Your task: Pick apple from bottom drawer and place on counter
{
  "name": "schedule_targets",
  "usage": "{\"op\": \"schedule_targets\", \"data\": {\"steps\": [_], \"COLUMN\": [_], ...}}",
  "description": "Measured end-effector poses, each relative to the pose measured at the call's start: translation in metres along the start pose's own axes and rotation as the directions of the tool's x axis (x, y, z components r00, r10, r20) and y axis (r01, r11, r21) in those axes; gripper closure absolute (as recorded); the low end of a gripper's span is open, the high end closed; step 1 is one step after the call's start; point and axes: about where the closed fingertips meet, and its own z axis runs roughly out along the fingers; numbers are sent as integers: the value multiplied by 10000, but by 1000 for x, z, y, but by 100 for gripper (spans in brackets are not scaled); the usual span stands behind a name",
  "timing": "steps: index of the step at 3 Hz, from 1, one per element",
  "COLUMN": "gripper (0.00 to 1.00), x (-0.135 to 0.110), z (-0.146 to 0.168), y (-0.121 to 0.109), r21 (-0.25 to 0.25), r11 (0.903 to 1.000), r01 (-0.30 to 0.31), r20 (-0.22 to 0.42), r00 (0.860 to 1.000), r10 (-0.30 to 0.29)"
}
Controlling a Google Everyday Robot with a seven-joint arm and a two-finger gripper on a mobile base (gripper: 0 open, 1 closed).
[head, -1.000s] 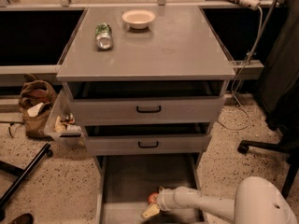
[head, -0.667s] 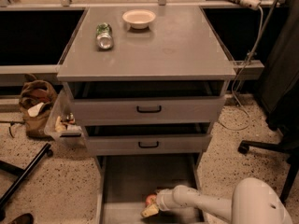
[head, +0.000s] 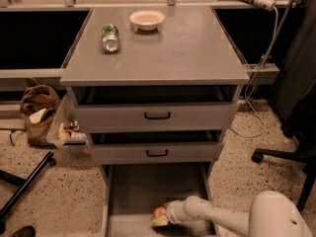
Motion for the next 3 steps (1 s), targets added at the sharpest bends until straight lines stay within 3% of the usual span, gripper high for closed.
{"op": "schedule_targets", "data": {"steps": [1, 2, 3], "gripper": [88, 100, 100], "x": [-18, -64, -129], "z": [-44, -113, -174], "y": [-4, -19, -25], "r21": [-20, 34, 37], "r11": [9985, 9980, 9999], "r01": [-550, -630, -123], "r20": [379, 826, 1038], "r00": [9978, 9946, 9945], "r10": [550, 625, 119]}}
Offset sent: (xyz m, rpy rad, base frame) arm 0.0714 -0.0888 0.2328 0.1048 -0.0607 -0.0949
